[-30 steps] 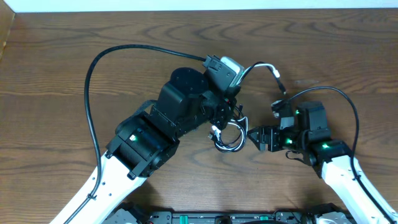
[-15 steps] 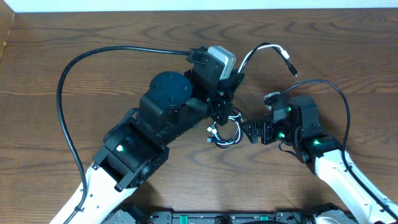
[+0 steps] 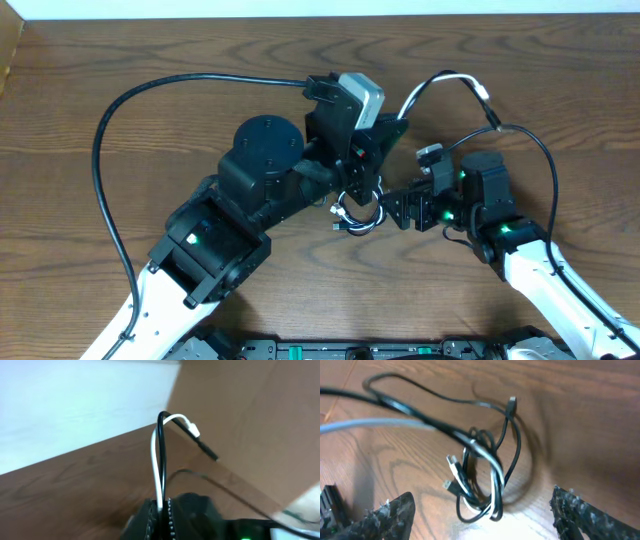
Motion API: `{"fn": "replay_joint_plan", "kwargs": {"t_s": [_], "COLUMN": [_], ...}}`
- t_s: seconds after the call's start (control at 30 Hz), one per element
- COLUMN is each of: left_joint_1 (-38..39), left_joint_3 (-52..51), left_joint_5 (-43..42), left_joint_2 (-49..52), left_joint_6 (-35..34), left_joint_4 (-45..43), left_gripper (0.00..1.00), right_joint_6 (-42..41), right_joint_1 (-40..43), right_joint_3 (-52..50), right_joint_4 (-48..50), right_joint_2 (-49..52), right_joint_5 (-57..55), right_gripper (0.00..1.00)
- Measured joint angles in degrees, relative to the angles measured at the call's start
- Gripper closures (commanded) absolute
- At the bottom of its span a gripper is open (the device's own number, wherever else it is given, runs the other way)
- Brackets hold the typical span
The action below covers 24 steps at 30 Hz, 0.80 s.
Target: Untangle cables
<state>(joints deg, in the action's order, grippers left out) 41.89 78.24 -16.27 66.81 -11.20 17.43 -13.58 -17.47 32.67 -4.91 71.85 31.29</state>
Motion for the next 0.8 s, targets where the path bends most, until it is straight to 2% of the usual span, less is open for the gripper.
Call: {"fn": "replay_joint_plan", "kwargs": {"t_s": [0.2,0.37,0.4,0.53,0.57,0.67,0.8], "left_joint_1": [-1.4,-8.17,-9.75,-15.93,-17.35,-20.0,-20.39], "left_joint_3": [0.0,0.0,0.0,0.0,0.0,0.0,0.0], "left_joint_5": [9.11,12.33,12.59,13.22,12.81,9.51,3.41], "left_joint_2": [3.32,7.91,8.66,11.23,11.8,13.25,15.02], "left_joint_6": [2.45,2.8,2.91,3.04,2.84,2.19,1.79], "left_joint_4": [4.42,4.79,4.79,6.34,7.52,12.41,21.97], "left_gripper": [0.92,0.93,0.89,0.44,0.37,0.28,0.27], "right_joint_6": [0.04,0.04,0.04,0.04,0.04,0.04,0.04], "right_joint_1": [-0.15,-0.17,-0.17,-0.17,-0.17,-0.17,-0.17], "right_joint_3": [0.02,0.02,0.02,0.02,0.02,0.02,0.07], "right_joint_4": [-4.61,-6.23,-6.25,-6.56,-6.62,-6.86,-7.26], "right_joint_2": [0.11,0.15,0.15,0.15,0.15,0.17,0.17], "right_joint_5": [-0.02,-0.02,-0.02,-0.02,0.0,-0.02,-0.02], "right_gripper": [0.17,0.16,0.16,0.15,0.15,0.14,0.13]}}
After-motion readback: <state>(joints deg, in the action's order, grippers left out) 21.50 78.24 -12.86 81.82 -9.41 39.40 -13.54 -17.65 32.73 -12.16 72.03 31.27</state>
